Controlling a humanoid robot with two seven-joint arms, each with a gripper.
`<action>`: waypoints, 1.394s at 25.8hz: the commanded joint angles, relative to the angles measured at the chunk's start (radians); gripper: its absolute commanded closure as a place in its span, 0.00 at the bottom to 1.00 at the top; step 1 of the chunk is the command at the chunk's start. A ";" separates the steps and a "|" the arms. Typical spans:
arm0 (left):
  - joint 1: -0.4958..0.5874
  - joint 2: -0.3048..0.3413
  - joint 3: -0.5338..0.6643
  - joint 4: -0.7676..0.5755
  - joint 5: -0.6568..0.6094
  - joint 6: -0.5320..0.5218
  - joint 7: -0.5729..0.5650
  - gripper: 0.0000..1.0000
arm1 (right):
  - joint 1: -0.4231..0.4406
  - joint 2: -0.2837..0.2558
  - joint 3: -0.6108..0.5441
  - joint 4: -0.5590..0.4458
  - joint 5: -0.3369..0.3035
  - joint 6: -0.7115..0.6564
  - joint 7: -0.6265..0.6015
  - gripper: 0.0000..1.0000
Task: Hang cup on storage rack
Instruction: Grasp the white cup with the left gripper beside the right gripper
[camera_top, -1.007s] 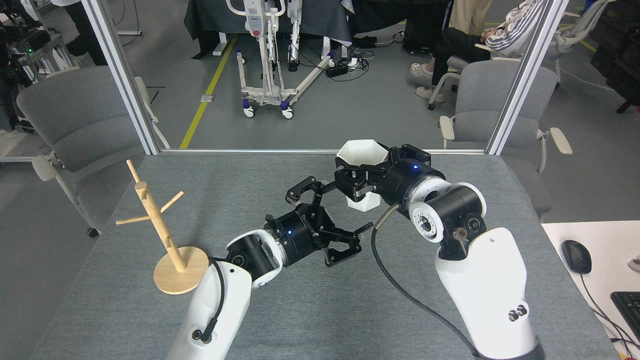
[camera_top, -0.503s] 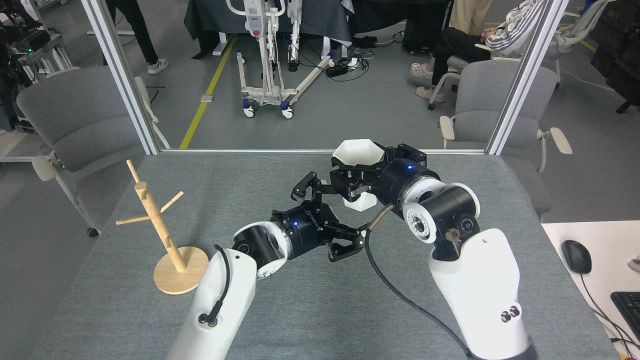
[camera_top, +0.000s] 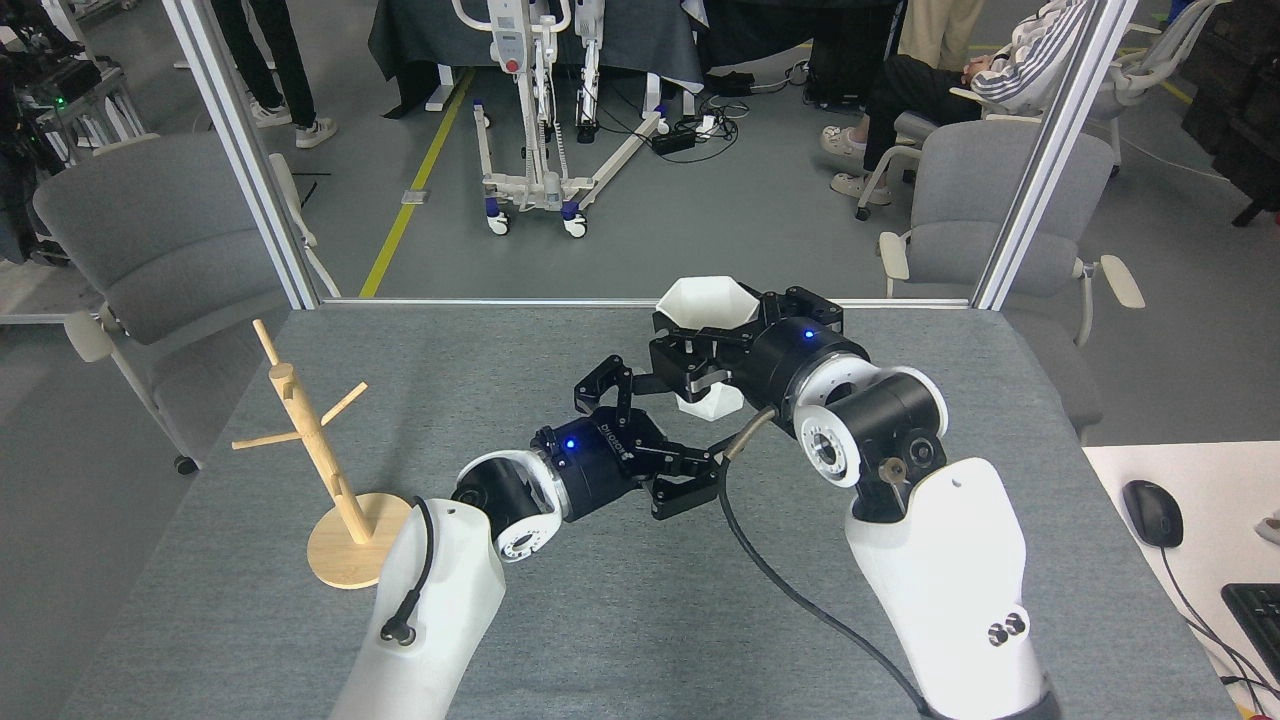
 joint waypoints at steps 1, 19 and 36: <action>-0.021 -0.003 0.004 0.017 0.021 0.020 -0.005 0.01 | 0.000 0.007 0.000 0.002 0.018 -0.001 -0.001 1.00; -0.068 0.015 0.006 0.091 0.130 0.019 -0.005 0.24 | 0.000 0.016 0.000 0.011 0.019 -0.001 -0.001 1.00; -0.068 0.026 0.006 0.089 0.153 -0.017 -0.014 1.00 | 0.001 0.016 0.000 0.012 0.018 -0.003 -0.001 1.00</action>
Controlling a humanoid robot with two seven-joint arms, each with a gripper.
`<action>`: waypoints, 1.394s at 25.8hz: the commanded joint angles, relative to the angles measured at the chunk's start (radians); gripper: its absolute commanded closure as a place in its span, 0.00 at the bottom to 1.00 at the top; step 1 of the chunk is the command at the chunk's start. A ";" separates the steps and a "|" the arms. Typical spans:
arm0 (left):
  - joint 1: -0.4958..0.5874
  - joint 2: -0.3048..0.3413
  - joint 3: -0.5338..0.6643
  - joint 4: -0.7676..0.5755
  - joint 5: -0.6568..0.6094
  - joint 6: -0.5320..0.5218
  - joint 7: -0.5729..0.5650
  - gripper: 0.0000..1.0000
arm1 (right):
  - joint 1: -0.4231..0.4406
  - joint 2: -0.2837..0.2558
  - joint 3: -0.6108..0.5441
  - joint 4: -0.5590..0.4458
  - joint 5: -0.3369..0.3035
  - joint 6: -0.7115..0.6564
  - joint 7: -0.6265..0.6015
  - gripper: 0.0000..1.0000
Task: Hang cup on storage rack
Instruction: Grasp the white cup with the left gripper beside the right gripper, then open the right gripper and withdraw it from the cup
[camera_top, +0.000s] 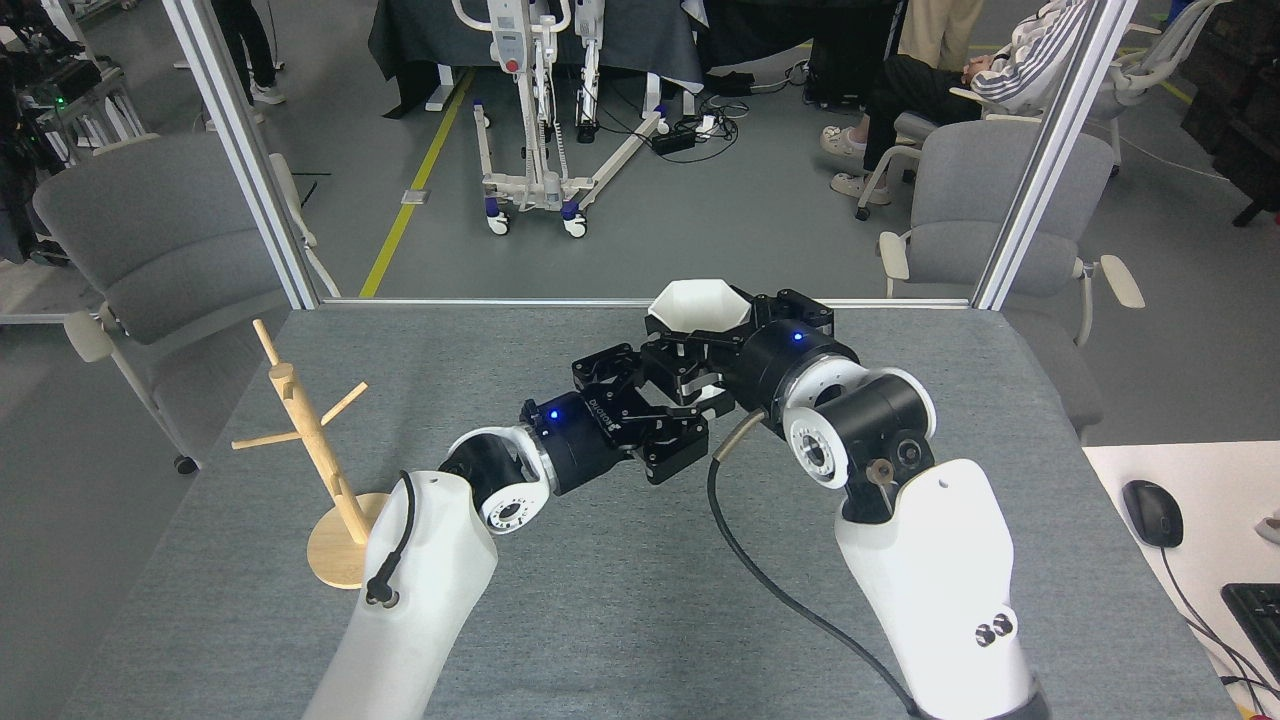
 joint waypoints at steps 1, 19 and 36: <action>0.000 0.000 0.000 0.000 0.001 -0.002 0.001 1.00 | 0.000 0.000 0.000 0.000 -0.002 0.001 0.000 1.00; 0.003 0.005 0.006 0.002 0.001 0.000 -0.001 1.00 | 0.006 0.003 -0.003 0.008 -0.016 -0.001 0.000 0.75; 0.005 0.003 0.006 0.003 0.001 0.004 -0.001 1.00 | 0.006 0.018 -0.006 0.008 -0.017 -0.001 -0.076 0.01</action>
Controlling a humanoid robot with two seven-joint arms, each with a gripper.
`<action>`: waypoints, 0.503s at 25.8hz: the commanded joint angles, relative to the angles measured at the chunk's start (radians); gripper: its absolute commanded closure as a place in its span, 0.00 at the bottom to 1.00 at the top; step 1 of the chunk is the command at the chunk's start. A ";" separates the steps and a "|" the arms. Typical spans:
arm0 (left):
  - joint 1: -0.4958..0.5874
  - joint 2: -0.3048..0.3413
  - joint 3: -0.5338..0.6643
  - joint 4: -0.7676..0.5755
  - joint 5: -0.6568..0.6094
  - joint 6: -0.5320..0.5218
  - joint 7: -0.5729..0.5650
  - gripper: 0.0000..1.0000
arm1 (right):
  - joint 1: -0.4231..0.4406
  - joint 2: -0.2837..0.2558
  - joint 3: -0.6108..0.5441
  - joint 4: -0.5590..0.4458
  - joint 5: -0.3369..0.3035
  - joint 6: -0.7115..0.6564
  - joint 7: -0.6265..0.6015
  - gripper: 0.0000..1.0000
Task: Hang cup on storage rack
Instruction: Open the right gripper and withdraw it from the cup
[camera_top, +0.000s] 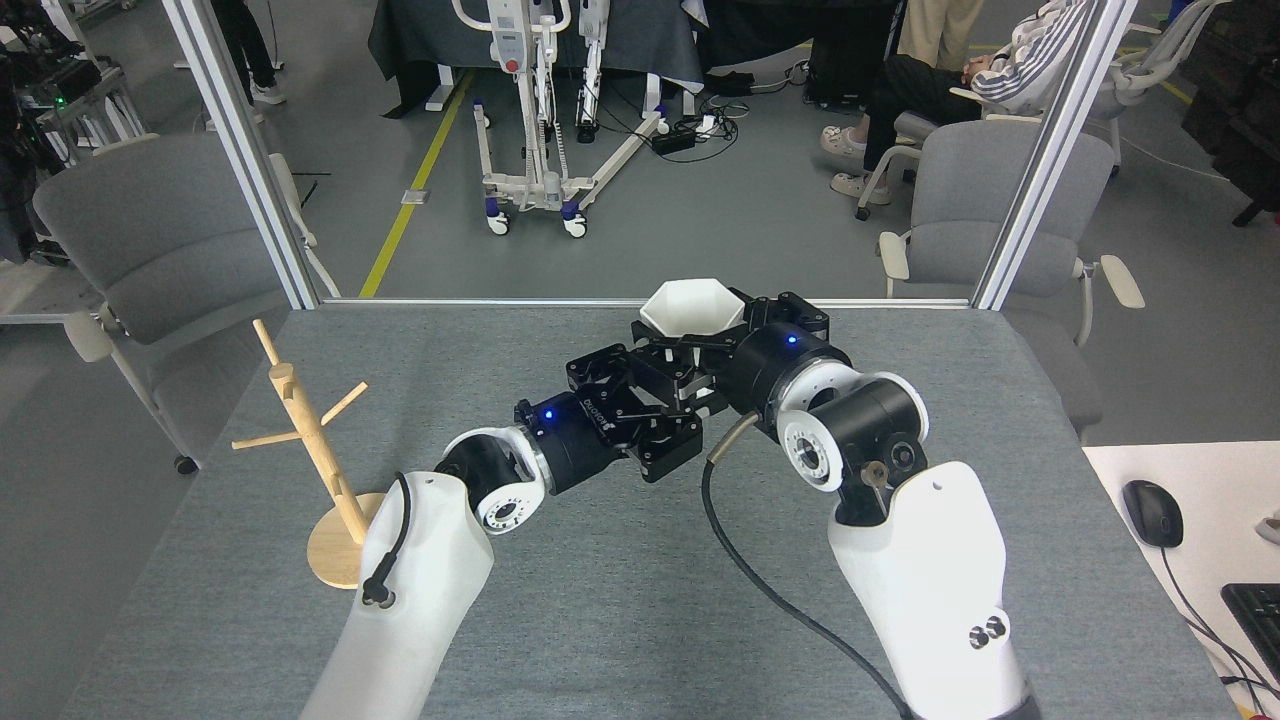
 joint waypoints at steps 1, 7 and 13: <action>0.002 0.000 0.000 0.000 0.000 -0.002 -0.003 1.00 | -0.001 0.001 -0.002 0.000 -0.002 -0.001 -0.058 0.01; 0.002 0.000 0.006 0.000 0.001 -0.002 -0.018 1.00 | -0.001 0.000 -0.007 0.000 -0.002 -0.001 -0.173 0.01; 0.006 0.000 0.014 0.002 0.000 -0.006 -0.020 1.00 | 0.001 0.001 -0.021 0.003 -0.003 -0.001 -0.374 0.01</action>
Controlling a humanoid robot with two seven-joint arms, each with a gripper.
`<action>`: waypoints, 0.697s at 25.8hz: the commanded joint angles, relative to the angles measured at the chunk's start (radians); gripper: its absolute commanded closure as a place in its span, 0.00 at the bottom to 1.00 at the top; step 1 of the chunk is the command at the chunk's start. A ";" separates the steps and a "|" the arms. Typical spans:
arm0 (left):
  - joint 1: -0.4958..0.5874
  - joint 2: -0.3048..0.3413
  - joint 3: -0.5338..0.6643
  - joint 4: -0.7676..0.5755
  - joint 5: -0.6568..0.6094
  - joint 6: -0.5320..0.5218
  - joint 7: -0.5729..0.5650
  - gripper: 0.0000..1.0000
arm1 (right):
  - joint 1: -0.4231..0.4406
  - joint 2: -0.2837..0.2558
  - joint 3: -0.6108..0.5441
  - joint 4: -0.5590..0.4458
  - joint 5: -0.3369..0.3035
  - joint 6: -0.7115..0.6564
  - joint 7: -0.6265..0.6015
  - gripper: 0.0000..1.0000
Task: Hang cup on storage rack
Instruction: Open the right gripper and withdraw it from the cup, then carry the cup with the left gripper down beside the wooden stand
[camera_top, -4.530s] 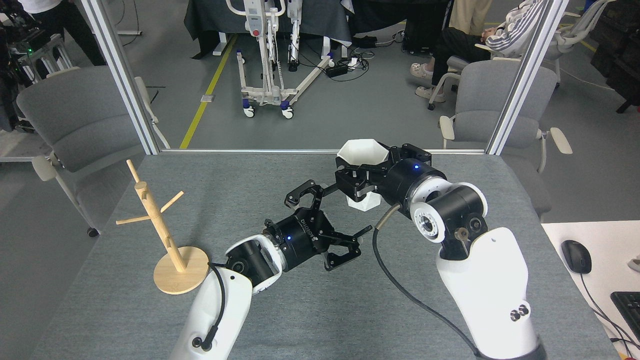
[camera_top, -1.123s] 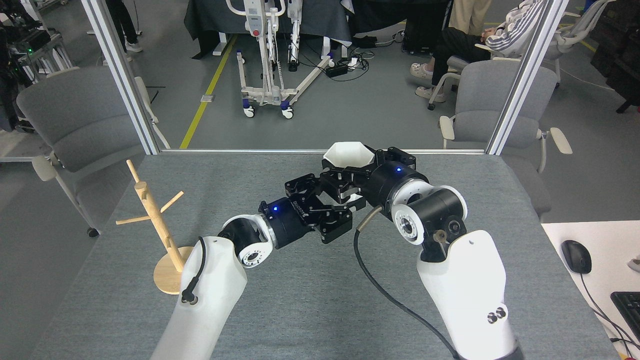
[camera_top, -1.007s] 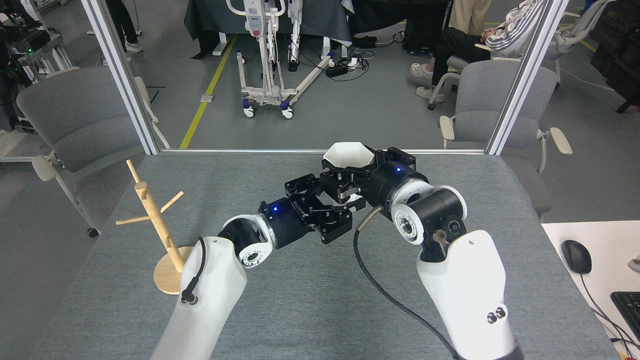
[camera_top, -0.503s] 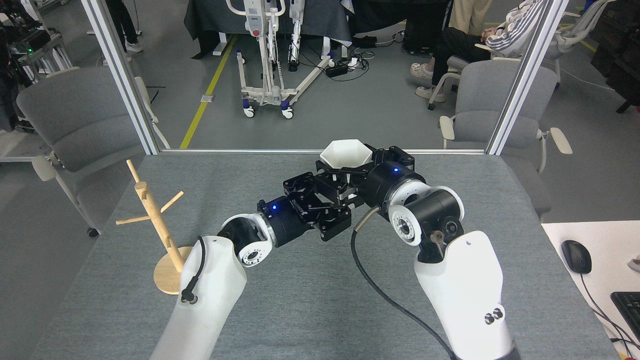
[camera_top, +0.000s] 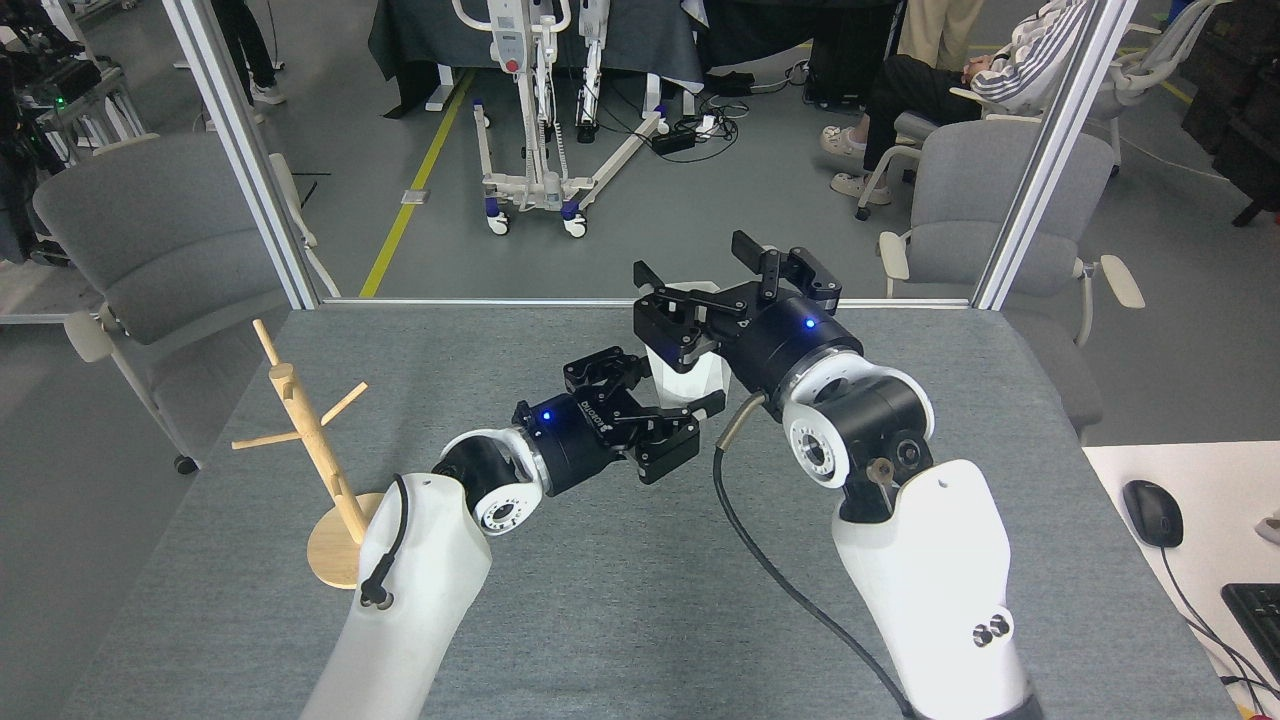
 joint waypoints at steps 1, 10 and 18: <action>0.006 0.001 0.002 0.001 -0.001 -0.002 0.000 1.00 | 0.001 0.000 -0.006 0.003 -0.001 -0.001 -0.117 0.01; 0.181 0.079 0.002 -0.174 -0.008 -0.021 0.012 1.00 | 0.086 0.002 -0.273 0.049 0.001 -0.002 -0.482 0.02; 0.419 0.211 0.052 -0.470 -0.010 -0.027 0.023 1.00 | 0.259 -0.116 -0.520 0.215 0.080 -0.011 -0.552 0.01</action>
